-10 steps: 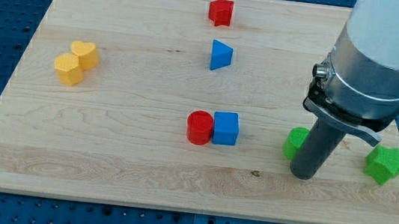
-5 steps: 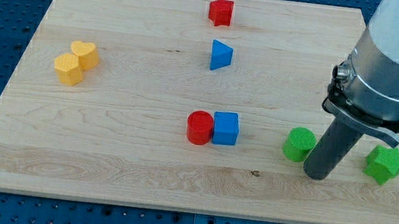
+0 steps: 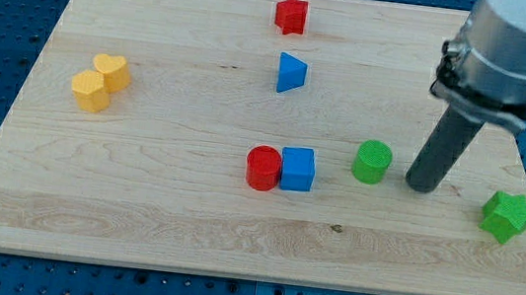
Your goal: Move the green circle towards right side of the blue cube
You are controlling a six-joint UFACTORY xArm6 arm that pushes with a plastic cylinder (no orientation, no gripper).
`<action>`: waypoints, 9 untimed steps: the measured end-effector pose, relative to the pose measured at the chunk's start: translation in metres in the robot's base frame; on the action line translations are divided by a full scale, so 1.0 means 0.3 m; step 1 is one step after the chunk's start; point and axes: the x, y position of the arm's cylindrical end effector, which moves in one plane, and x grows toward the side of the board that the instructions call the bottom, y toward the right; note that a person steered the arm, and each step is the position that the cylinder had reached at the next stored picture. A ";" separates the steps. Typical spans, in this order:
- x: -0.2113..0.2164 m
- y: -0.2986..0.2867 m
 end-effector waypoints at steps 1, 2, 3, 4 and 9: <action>-0.130 -0.097; -0.081 -0.204; -0.059 -0.249; -0.123 -0.251; -0.010 -0.130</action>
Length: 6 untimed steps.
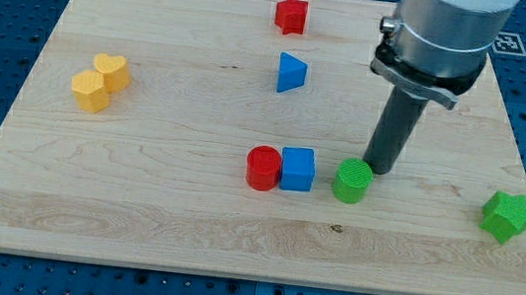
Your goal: Move the green circle towards right side of the blue cube
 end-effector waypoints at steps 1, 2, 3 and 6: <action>0.024 0.074; 0.085 0.074; 0.155 0.068; 0.166 -0.125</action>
